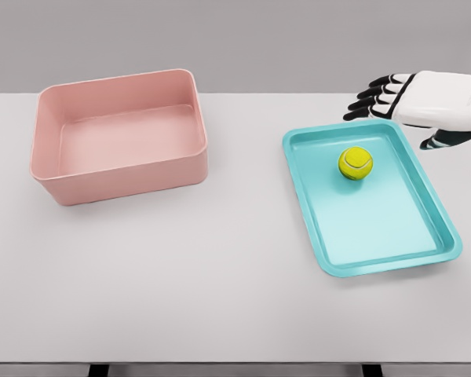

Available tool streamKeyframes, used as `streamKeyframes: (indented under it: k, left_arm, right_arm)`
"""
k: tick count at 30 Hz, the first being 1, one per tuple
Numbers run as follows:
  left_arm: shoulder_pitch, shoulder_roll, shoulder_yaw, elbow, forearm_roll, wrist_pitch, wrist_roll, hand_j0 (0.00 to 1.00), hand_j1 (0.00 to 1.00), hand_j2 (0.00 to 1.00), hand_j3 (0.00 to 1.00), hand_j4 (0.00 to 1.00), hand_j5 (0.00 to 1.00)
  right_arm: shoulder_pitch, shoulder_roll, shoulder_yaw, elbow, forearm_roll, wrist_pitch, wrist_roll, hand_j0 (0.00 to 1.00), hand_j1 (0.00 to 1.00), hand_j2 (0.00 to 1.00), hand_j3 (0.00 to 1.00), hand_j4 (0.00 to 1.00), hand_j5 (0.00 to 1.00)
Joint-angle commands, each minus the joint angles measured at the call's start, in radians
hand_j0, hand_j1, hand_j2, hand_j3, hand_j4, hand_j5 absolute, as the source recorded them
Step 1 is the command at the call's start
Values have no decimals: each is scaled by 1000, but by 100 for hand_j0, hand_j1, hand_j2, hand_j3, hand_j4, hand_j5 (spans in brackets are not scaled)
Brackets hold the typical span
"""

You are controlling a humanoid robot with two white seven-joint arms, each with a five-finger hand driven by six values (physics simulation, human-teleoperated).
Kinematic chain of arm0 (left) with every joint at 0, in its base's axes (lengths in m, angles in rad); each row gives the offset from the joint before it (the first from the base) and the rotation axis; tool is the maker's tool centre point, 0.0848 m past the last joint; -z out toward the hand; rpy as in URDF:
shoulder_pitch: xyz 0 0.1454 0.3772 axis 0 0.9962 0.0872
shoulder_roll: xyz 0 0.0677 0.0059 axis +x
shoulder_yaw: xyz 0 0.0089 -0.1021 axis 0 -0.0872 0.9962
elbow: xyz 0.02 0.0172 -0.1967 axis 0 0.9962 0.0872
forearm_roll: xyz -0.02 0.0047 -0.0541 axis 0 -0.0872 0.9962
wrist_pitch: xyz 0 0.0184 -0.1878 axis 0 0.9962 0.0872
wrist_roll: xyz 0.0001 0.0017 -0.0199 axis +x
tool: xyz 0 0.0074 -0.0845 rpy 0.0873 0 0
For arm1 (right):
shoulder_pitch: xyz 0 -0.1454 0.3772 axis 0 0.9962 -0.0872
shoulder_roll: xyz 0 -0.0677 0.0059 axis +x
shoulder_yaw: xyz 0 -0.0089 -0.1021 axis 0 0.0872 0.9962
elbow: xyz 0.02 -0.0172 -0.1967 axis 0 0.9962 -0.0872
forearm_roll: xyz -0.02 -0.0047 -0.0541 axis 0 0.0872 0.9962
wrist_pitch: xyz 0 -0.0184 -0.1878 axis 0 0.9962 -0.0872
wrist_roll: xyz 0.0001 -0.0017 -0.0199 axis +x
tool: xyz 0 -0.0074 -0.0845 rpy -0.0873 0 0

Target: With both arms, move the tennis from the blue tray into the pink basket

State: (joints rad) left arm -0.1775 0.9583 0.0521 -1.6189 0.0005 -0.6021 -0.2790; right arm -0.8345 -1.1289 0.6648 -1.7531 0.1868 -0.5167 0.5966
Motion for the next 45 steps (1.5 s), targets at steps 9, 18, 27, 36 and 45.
streamKeyframes:
  k: [9, 18, 27, 36, 45]
  left_arm:
    - [35, -159, -104, -48, -17, -9, -8, 100, 100, 100, 100, 100, 100]
    - [55, -150, -90, -39, -8, -9, -5, 100, 100, 100, 100, 100, 100]
    - [61, -151, -92, -38, -5, -9, -6, 100, 100, 100, 100, 100, 100]
    - [69, -144, -92, -24, -2, -9, -6, 100, 100, 100, 100, 100, 100]
    - [73, -144, -90, -24, 3, -9, -6, 100, 100, 100, 100, 100, 100]
  right_arm:
    - [2, 1, -2, 0, -4, 0, -1, 100, 100, 100, 100, 100, 100]
    - [32, -8, -24, 164, -279, 40, 14, 100, 100, 100, 100, 100, 100]
    - [98, 1, -117, 544, -541, 279, 14, 100, 100, 100, 100, 100, 100]
    - [181, 12, 16, 661, -550, 214, 14, 100, 100, 100, 100, 100, 100]
    - [120, 101, 22, 784, -399, 211, 14, 100, 100, 100, 100, 100, 100]
